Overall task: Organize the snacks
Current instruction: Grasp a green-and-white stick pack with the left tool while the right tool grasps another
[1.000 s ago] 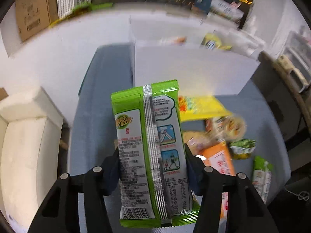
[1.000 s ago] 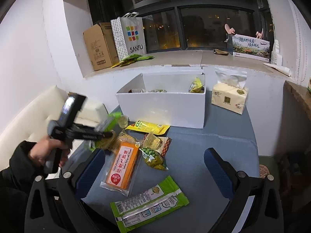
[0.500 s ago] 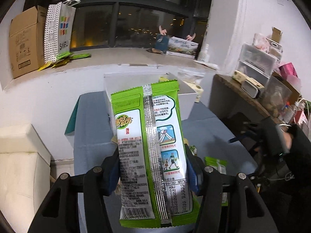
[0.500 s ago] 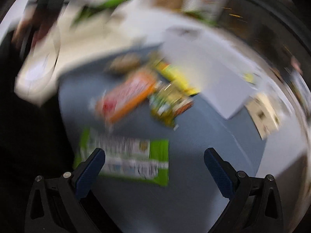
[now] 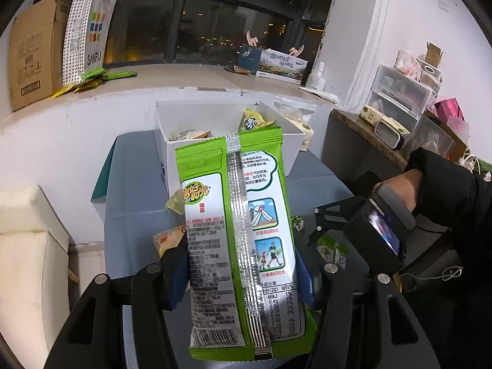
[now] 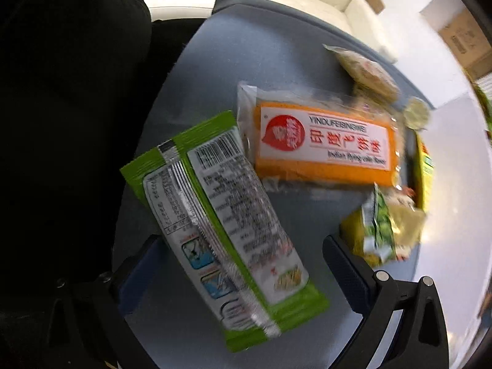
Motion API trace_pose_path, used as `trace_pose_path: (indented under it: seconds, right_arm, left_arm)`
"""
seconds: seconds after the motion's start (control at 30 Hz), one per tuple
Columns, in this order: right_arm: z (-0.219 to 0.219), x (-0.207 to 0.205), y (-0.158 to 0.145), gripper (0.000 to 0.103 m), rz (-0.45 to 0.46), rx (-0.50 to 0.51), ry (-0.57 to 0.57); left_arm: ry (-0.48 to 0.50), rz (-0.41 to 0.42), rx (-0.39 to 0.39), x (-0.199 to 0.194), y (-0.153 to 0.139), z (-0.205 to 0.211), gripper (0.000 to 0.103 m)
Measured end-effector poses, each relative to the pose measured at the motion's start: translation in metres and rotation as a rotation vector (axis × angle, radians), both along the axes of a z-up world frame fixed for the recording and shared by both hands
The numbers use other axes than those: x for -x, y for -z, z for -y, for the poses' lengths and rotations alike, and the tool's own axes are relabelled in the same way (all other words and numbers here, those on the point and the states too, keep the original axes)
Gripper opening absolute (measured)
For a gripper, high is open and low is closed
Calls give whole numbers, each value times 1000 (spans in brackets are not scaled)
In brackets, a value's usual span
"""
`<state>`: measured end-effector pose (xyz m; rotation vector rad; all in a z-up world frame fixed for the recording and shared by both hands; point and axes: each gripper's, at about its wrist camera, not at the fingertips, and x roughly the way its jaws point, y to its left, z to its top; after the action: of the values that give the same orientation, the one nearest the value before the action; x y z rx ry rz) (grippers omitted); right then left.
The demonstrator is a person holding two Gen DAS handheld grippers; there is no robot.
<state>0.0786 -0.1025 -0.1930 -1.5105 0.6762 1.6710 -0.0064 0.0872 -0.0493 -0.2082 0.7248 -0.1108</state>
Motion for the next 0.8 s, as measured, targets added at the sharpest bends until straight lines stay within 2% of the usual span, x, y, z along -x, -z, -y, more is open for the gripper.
trace_pose_path:
  seconds: [0.1, 0.13, 0.2, 0.23, 0.27, 0.4, 0.5, 0.6, 0.67, 0.73, 0.8]
  right_arm:
    - [-11, -21, 4, 103, -108, 76, 108]
    - [-10, -24, 3, 102, -114, 60, 138]
    - [-8, -31, -3, 89, -129, 27, 210]
    - [-5, -37, -9, 67, -141, -9, 262]
    - [-1, -40, -12, 64, -148, -33, 286]
    - [31, -42, -27, 64, -229, -176, 414]
    - [51, -42, -59, 64, -289, -339, 538]
    - [70, -43, -90, 64, -292, -533, 723]
    - [79, -46, -107, 64, -314, -627, 847]
    - [91, -62, -129, 64, -374, -740, 1002]
    - [94, -76, -149, 64, -398, -836, 1103]
  left_arm:
    - [-8, -7, 12, -1, 4, -2, 62]
    - [-5, -8, 19, -1, 6, -3, 62]
    - [-1, -9, 31, -2, 8, -4, 62]
    - [-4, -8, 29, -2, 9, -4, 62]
    - [-6, -5, 32, -2, 9, -4, 62]
    - [-15, 15, 57, -2, 10, -7, 62]
    - [-25, 35, 67, -4, 9, -6, 62]
    - [-34, 68, 76, -7, 5, -2, 62]
    - [-46, 90, 79, -12, 0, 2, 62]
    - [-53, 110, 87, -20, -6, 5, 62]
    - [-53, 139, 81, -33, -16, 8, 62]
